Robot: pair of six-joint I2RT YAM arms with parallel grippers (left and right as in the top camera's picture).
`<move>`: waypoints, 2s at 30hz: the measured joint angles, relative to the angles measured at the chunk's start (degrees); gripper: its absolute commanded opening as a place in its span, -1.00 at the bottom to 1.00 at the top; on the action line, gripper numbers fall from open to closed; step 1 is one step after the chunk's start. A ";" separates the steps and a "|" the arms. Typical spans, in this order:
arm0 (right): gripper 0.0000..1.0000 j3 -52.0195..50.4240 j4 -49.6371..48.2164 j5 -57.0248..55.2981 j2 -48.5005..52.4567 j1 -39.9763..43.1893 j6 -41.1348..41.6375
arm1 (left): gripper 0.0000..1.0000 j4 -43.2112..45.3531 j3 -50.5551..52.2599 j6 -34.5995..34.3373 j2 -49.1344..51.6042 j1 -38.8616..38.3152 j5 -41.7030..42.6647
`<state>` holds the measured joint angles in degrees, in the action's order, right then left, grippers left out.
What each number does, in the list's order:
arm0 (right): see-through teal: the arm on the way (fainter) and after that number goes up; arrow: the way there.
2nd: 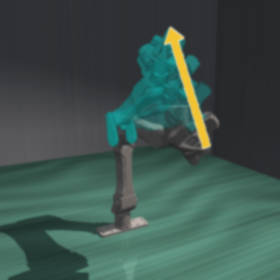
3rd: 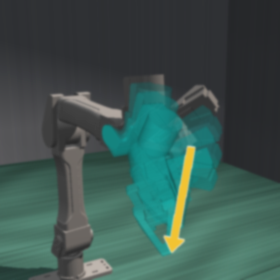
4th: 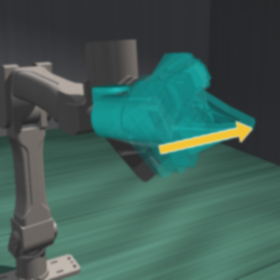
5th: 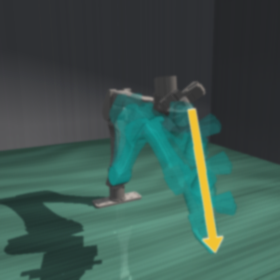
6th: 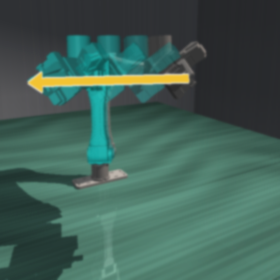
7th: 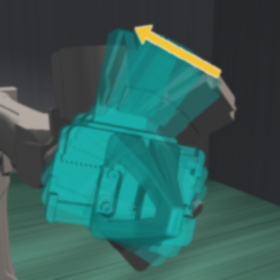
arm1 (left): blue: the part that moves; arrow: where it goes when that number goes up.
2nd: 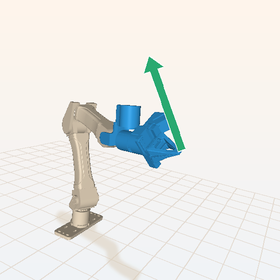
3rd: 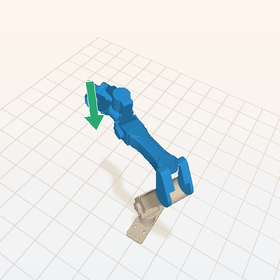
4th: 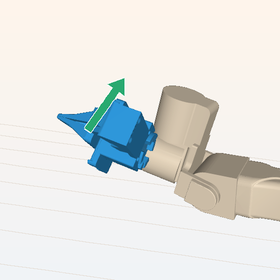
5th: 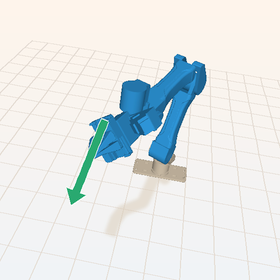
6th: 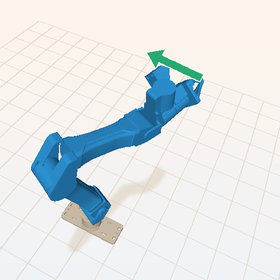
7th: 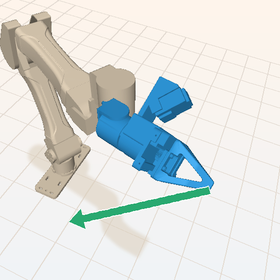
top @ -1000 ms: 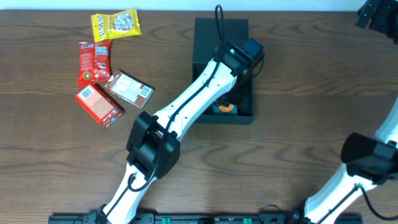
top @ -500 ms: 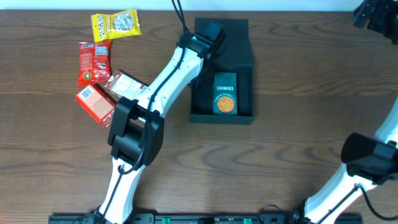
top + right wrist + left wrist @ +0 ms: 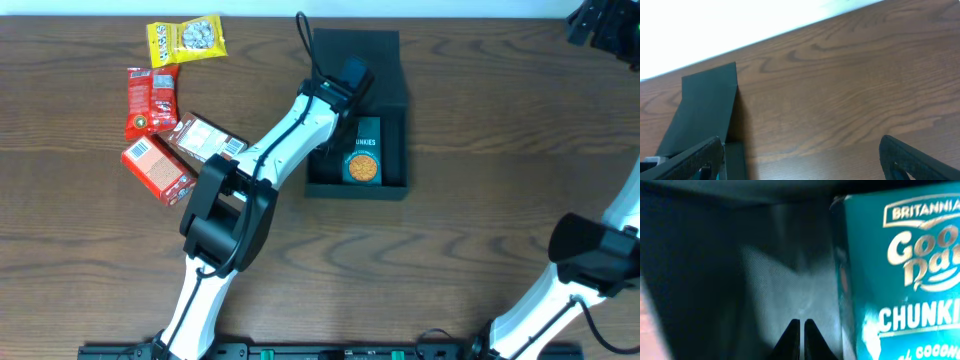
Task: Pack container
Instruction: 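Lower the teal box upright into the black box with the left gripper, then open the left gripper and withdraw it from the box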
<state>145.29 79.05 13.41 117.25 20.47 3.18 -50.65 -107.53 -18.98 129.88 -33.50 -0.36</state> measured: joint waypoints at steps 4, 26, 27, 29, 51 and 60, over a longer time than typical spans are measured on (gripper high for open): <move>0.98 0.00 0.02 0.09 0.00 0.00 0.00 | -0.88 3.23 0.31 0.02 -0.02 -0.02 1.64; 0.98 -0.02 0.00 0.11 0.00 0.00 -0.02 | -0.88 2.47 0.31 -0.28 1.01 -2.89 10.14; 0.99 0.00 0.00 0.11 0.00 0.00 -0.02 | -0.89 2.60 0.31 -0.28 1.01 -2.97 10.49; 0.99 -0.02 0.00 0.11 0.00 0.00 -0.02 | -0.88 2.64 0.31 -0.28 1.01 -3.17 10.97; 0.90 -0.07 -10.03 26.77 -0.11 -5.84 1.70 | -0.88 -2.34 -20.41 1.40 -8.04 4.48 -12.52; 0.96 -0.37 -34.12 34.95 -4.31 -23.67 14.73 | -0.20 0.33 -21.77 4.46 -7.85 25.75 -13.46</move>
<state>144.92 44.93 48.36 112.95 -3.20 17.91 -50.33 -129.29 -14.52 122.04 -7.75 -13.82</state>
